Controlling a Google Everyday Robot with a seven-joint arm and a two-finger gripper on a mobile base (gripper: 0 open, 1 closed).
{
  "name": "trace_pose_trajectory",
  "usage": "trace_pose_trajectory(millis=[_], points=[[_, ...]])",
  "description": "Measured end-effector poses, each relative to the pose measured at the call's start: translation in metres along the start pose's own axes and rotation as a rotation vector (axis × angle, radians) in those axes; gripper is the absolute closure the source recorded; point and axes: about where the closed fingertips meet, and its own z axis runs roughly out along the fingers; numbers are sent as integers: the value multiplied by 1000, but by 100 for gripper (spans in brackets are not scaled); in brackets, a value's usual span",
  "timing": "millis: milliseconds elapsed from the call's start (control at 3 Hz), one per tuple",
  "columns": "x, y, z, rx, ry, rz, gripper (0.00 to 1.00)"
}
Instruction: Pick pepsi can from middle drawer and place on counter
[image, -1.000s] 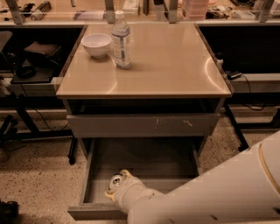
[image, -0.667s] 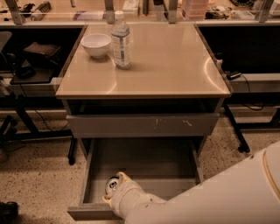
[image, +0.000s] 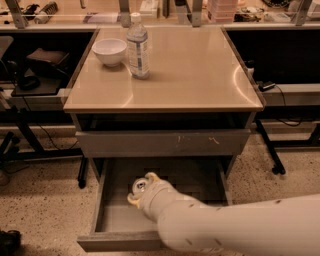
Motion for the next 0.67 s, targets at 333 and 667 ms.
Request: trace_pose_trajectory(millis=[333, 667], points=[[-31, -91, -31, 67, -23, 81, 100], [-31, -91, -31, 67, -23, 81, 100]])
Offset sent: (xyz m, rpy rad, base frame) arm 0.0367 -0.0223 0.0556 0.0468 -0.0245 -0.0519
